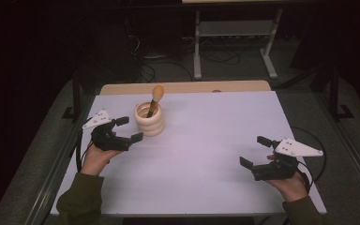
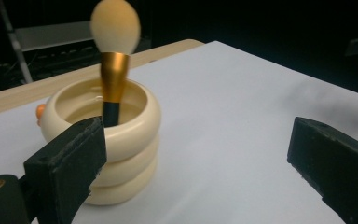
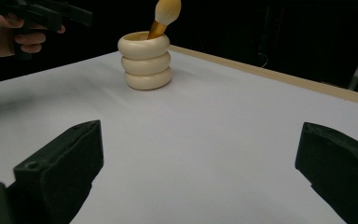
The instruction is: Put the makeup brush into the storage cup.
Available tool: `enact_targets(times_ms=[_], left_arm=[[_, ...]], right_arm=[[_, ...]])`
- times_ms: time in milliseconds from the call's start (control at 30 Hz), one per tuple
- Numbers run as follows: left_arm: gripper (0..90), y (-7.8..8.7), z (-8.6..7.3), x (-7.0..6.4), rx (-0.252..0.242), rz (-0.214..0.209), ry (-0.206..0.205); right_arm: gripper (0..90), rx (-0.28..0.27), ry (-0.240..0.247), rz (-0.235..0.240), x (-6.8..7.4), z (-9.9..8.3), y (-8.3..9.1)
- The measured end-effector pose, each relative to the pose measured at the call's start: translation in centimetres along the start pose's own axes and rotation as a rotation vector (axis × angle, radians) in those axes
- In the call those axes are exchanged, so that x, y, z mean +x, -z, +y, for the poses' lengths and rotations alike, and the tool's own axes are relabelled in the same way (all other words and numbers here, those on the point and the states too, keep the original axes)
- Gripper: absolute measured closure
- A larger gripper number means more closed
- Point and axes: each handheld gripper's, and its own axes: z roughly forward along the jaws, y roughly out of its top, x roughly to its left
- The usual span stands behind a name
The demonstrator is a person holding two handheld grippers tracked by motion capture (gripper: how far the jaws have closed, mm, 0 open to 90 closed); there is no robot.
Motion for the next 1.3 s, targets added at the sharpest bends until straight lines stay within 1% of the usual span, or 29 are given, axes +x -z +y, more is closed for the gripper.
enact_targets(times_ms=[67,133,333,433,500,533,567,667,800,867,900,967,1033,1067,1100,1133,1233,1300], left_arm=[[4.3,0.3,-0.1,-0.3,-0.016,-0.008,0.002],[4.3,0.5,-0.2,-0.7,-0.024,-0.005,0.0],[4.3,1.1,-1.2,-1.4,-0.021,-0.016,0.015],[4.3,1.3,-1.6,-1.7,-0.007,-0.019,0.012],[4.3,1.5,-1.8,-2.0,-0.004,-0.015,0.002],[4.3,1.5,-1.9,-2.1,-0.006,-0.017,0.008],[4.3,1.6,-2.0,-2.1,-0.001,-0.016,0.003],[4.3,1.9,-2.4,-2.4,-0.003,-0.019,0.008],[4.3,2.2,-2.8,-2.9,0.003,-0.019,-0.004],[4.3,2.4,-3.2,-3.1,0.003,-0.023,-0.002],[4.3,2.5,-3.4,-3.2,0.006,-0.022,0.003],[4.3,2.6,-3.8,-3.4,0.015,-0.026,-0.001],[4.3,2.8,-4.1,-3.5,0.02,-0.027,0.001],[4.3,2.9,-4.2,-3.6,0.027,-0.026,-0.002],[4.3,2.9,-4.4,-3.7,0.025,-0.028,0.006],[4.3,3.1,-4.5,-3.7,0.034,-0.025,-0.003],[4.3,3.2,-5.0,-3.8,0.048,-0.019,0.002],[4.3,3.4,-5.2,-3.7,0.057,-0.018,-0.009]], right_arm=[[0.3,0.001,0.0,0.0,0.0,0.0,0.0],[0.3,0.002,0.002,-0.001,0.0,0.0,0.0],[0.3,0.004,-0.002,-0.004,0.1,-0.1,0.0],[0.3,0.005,0.001,-0.005,0.1,-0.1,0.0],[0.3,0.008,0.003,-0.004,0.1,-0.1,0.0],[0.3,0.008,0.003,-0.004,0.1,-0.1,0.0],[0.3,0.009,0.003,-0.004,0.1,-0.1,0.0],[0.3,0.007,0.003,-0.006,0.1,-0.1,0.0],[0.3,0.008,0.004,-0.008,0.1,-0.1,0.1],[0.3,0.009,0.005,-0.009,0.1,-0.1,0.1],[0.3,0.01,0.005,-0.007,0.1,-0.2,0.1],[0.3,0.009,0.004,-0.007,0.1,-0.2,0.1],[0.3,0.014,-0.007,-0.005,0.2,-0.2,0.1],[0.3,0.013,-0.006,-0.005,0.1,-0.2,0.1],[0.3,0.009,0.003,-0.008,0.1,-0.2,0.1],[0.3,0.009,0.003,-0.008,0.1,-0.2,0.1],[0.3,0.007,0.006,-0.007,0.1,-0.2,0.1],[0.3,0.006,0.006,-0.008,0.1,-0.2,0.1]])
